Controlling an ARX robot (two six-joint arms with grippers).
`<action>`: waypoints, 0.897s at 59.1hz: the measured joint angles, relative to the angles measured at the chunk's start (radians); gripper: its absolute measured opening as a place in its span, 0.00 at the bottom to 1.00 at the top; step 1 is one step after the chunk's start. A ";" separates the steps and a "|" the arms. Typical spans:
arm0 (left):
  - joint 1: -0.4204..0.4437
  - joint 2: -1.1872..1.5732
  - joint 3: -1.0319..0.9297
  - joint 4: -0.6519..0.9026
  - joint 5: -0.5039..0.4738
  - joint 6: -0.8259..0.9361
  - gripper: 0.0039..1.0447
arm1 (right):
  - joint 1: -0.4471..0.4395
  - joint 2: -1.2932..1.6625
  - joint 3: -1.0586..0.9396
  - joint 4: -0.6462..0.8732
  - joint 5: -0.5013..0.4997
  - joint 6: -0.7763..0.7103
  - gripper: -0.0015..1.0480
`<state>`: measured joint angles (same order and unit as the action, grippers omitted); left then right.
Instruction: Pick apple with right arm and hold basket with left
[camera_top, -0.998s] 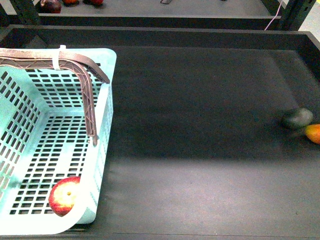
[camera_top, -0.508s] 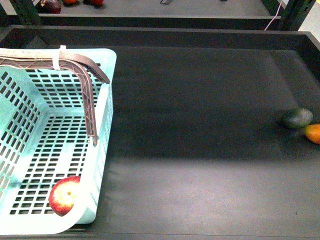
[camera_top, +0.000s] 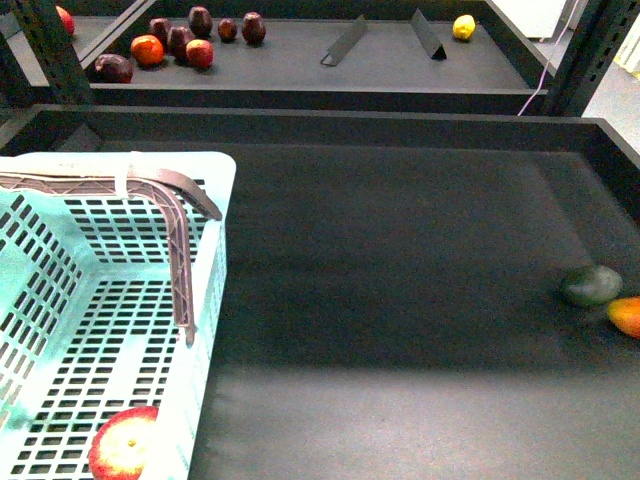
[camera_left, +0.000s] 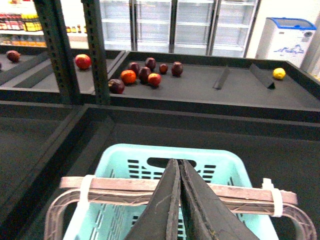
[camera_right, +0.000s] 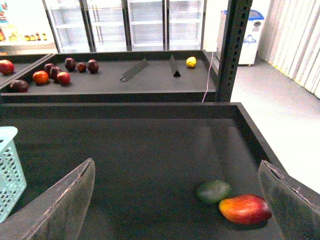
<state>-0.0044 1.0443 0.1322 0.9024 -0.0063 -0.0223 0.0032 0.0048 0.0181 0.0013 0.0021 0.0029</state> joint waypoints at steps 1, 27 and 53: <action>0.000 -0.001 -0.005 0.003 0.000 0.000 0.03 | 0.000 0.000 0.000 0.000 0.000 0.000 0.92; 0.001 -0.307 -0.114 -0.191 0.006 0.010 0.03 | 0.000 0.000 0.000 0.000 0.000 0.000 0.92; 0.001 -0.627 -0.117 -0.488 0.006 0.011 0.03 | 0.000 0.000 0.000 0.000 0.000 0.000 0.92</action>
<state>-0.0036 0.4171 0.0154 0.4149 -0.0002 -0.0113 0.0032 0.0048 0.0181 0.0013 0.0021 0.0029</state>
